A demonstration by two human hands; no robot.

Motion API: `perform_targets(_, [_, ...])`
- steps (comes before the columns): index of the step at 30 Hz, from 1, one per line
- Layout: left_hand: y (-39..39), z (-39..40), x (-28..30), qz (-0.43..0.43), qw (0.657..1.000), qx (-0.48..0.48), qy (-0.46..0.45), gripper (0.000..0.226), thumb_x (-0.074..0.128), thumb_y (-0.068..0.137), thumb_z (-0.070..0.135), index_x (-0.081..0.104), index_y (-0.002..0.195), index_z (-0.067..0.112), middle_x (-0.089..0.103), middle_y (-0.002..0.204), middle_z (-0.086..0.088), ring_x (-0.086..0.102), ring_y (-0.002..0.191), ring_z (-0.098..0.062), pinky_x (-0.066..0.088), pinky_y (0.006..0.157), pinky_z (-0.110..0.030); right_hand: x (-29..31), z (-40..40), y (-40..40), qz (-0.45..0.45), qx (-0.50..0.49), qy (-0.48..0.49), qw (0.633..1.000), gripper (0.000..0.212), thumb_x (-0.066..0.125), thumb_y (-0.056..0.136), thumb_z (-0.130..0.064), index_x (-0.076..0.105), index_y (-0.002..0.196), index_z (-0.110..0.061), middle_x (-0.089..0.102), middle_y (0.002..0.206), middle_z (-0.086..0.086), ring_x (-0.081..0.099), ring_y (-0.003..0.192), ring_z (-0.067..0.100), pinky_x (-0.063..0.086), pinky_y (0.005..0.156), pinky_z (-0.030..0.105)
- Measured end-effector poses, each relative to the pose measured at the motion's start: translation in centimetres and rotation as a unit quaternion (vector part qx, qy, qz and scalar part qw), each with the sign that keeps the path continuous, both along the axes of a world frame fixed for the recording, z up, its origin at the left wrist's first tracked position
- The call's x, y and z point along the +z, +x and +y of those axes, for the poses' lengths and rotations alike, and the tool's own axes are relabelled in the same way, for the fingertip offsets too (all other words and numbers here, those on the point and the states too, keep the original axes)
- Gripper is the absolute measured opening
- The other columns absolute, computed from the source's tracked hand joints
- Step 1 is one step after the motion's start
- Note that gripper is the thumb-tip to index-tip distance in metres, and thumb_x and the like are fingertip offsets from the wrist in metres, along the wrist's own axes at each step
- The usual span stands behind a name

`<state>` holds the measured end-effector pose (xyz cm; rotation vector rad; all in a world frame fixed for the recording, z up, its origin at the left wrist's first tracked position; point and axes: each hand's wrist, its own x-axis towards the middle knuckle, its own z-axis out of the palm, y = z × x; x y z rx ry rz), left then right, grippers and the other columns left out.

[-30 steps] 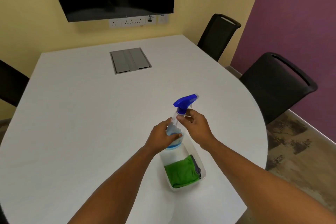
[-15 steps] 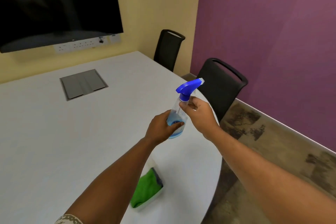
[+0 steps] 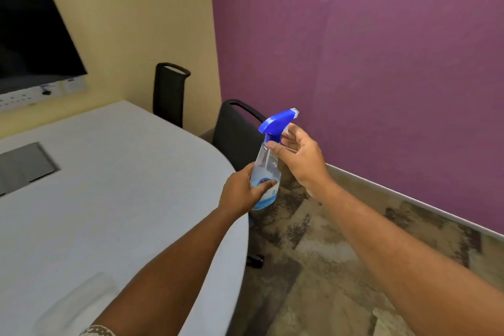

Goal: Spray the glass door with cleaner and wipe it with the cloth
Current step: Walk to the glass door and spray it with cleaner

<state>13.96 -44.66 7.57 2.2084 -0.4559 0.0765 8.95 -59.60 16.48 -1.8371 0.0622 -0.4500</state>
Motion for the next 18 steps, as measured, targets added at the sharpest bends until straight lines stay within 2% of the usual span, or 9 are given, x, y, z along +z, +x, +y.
perform_targets(2, [0.1,-4.1,0.1,-0.014,1.0,-0.006,0.0,0.07,0.064,0.084,0.067,0.054,0.138,0.024,0.068,0.127,0.008,0.069,0.104,-0.016,0.06,0.092,-0.029,0.0,-3.5,-0.3,-0.01,-0.014,-0.007,1.0,0.071,0.075,0.086,-0.039,0.044,0.147,-0.02,0.055,0.143,-0.003,0.052,0.13,0.011,0.048,0.101,0.028])
perform_targets(5, [-0.1,-9.7,0.3,-0.036,0.999,-0.032,-0.009,0.074,0.061,0.083,0.071,0.055,0.139,0.024,0.071,0.125,0.006,0.07,0.101,-0.014,0.062,0.088,-0.033,-0.3,-8.4,-0.7,-0.017,-0.056,-0.007,0.998,0.074,0.076,0.082,-0.045,0.045,0.146,-0.021,0.057,0.141,-0.005,0.055,0.127,0.012,0.052,0.103,0.037])
perform_targets(9, [-0.4,-16.5,0.4,-0.079,0.993,-0.085,0.004,0.067,0.059,0.082,0.073,0.06,0.13,0.027,0.076,0.107,0.007,0.071,0.088,-0.01,0.062,0.076,-0.038,-1.0,-14.3,-1.5,-0.046,-0.128,0.007,0.991,0.077,0.079,0.08,-0.046,0.045,0.145,-0.025,0.054,0.143,-0.01,0.059,0.12,0.005,0.058,0.091,0.032])
perform_targets(12, [-0.3,-21.6,0.9,-0.133,0.981,-0.136,0.038,0.064,0.054,0.083,0.074,0.062,0.124,0.026,0.077,0.099,0.006,0.071,0.082,-0.014,0.059,0.071,-0.038,-1.5,-18.6,-2.1,-0.081,-0.214,0.008,0.973,0.074,0.077,0.081,-0.045,0.045,0.145,-0.023,0.056,0.139,-0.005,0.067,0.092,0.004,0.056,0.078,0.022])
perform_targets(15, [-0.2,-26.5,1.2,-0.152,0.971,-0.179,0.042,0.064,0.052,0.082,0.076,0.06,0.126,0.03,0.076,0.091,0.005,0.071,0.078,-0.018,0.057,0.068,-0.039,-1.7,-22.8,-2.7,-0.094,-0.275,0.015,0.957,0.068,0.074,0.085,-0.043,0.045,0.145,-0.026,0.065,0.121,0.005,0.063,0.066,0.003,0.053,0.074,0.022])
perform_targets(18, [0.3,-31.7,0.8,-0.156,0.963,-0.218,0.034,0.069,0.051,0.082,0.077,0.059,0.131,0.028,0.076,0.09,0.005,0.07,0.076,-0.018,0.058,0.067,-0.04,-1.9,-27.0,-3.0,-0.096,-0.321,0.015,0.942,0.072,0.072,0.085,-0.046,0.042,0.147,-0.027,0.054,0.097,-0.003,0.056,0.059,0.003,0.051,0.072,0.025])
